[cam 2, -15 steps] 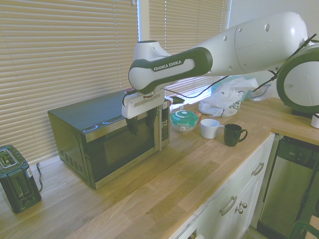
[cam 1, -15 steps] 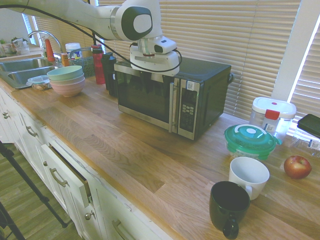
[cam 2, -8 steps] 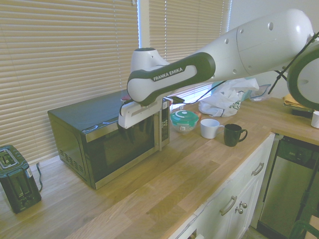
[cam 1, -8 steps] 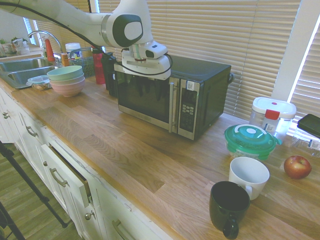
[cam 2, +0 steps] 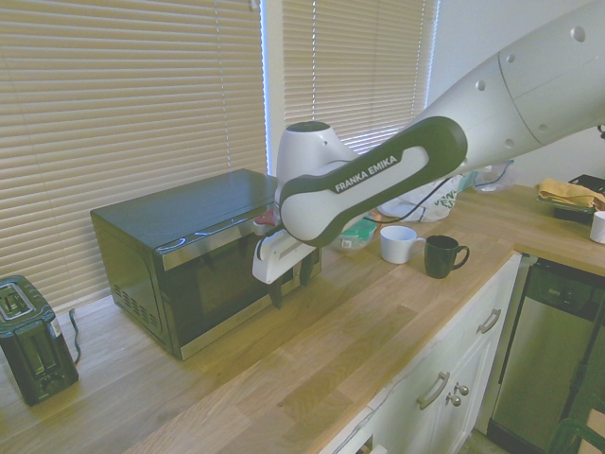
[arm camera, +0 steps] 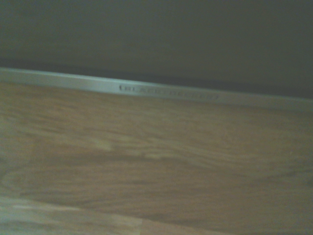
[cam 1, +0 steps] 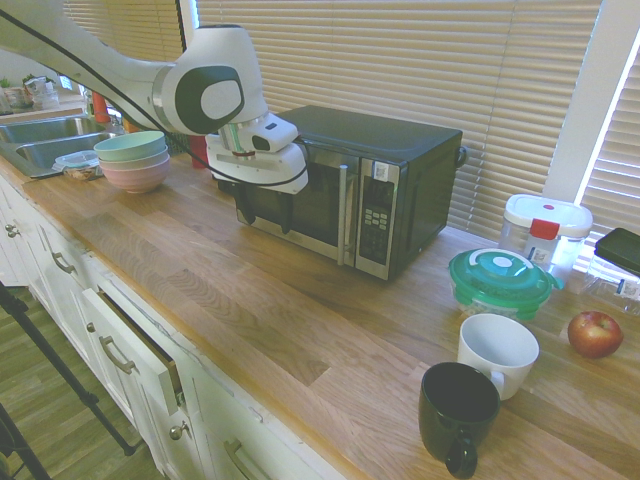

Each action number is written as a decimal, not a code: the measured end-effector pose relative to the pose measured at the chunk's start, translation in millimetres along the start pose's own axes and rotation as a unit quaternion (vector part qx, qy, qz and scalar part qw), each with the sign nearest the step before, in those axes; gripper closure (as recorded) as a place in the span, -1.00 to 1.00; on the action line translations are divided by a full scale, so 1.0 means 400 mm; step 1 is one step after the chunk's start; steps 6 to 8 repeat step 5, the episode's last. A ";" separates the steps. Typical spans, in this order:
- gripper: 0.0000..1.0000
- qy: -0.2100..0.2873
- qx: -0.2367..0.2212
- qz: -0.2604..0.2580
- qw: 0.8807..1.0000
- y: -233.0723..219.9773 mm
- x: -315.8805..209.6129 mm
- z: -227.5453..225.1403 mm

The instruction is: Close the microwave

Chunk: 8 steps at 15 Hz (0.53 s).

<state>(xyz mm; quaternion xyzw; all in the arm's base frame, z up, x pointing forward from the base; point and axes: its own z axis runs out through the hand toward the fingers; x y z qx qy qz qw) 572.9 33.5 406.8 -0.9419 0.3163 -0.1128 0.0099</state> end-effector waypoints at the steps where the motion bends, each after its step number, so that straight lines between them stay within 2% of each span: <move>1: -1.00 0.001 0.000 -0.001 1.000 0.018 -0.021 0.005; 5: -1.00 0.008 0.000 -0.007 1.000 0.076 -0.080 0.019; 8: -1.00 0.008 0.000 -0.007 1.000 0.076 -0.080 0.019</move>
